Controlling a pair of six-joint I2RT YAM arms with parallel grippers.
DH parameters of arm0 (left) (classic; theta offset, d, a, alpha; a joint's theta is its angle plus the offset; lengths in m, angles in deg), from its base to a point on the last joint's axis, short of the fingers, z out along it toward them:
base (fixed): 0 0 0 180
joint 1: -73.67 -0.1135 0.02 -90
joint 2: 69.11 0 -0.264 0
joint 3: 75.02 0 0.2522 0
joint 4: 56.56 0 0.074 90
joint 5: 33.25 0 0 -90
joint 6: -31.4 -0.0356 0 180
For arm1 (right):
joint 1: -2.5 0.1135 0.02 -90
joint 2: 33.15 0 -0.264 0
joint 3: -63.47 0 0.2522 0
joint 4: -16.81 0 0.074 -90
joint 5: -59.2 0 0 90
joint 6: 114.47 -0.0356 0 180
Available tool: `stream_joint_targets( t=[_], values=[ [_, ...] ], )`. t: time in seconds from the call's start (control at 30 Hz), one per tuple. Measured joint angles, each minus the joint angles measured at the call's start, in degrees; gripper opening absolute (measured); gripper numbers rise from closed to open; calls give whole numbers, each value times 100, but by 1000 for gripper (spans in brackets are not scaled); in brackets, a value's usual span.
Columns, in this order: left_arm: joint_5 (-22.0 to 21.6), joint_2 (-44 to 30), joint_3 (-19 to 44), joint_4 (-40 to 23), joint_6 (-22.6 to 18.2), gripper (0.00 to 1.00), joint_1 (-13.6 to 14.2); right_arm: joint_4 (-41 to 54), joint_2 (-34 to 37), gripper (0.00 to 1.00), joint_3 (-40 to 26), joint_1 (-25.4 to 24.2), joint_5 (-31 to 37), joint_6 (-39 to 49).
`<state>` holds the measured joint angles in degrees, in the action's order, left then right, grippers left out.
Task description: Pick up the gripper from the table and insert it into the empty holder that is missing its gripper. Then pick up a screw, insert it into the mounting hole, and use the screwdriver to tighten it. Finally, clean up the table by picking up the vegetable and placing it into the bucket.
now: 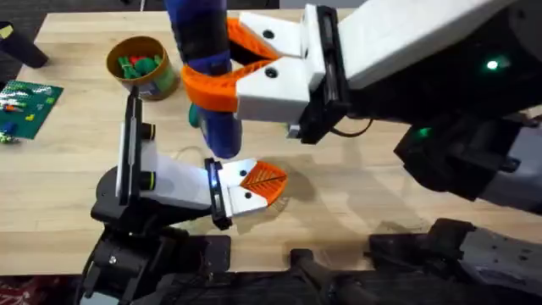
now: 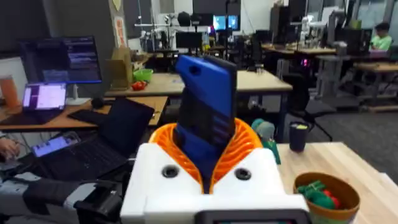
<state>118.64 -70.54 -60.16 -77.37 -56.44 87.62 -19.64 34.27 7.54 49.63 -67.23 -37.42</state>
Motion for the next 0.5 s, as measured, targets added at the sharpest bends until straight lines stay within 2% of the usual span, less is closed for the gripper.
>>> stream_joint_targets(
  t=[0.47, 0.5],
  values=[
    [0, -2, 0, 0, 0, 17, 0, -122, 0, 47, 0, 0, 15, -37],
    [0, 0, 0, 0, 0, 17, 0, -41, 0, 47, 0, 0, 15, -231]
  ],
)
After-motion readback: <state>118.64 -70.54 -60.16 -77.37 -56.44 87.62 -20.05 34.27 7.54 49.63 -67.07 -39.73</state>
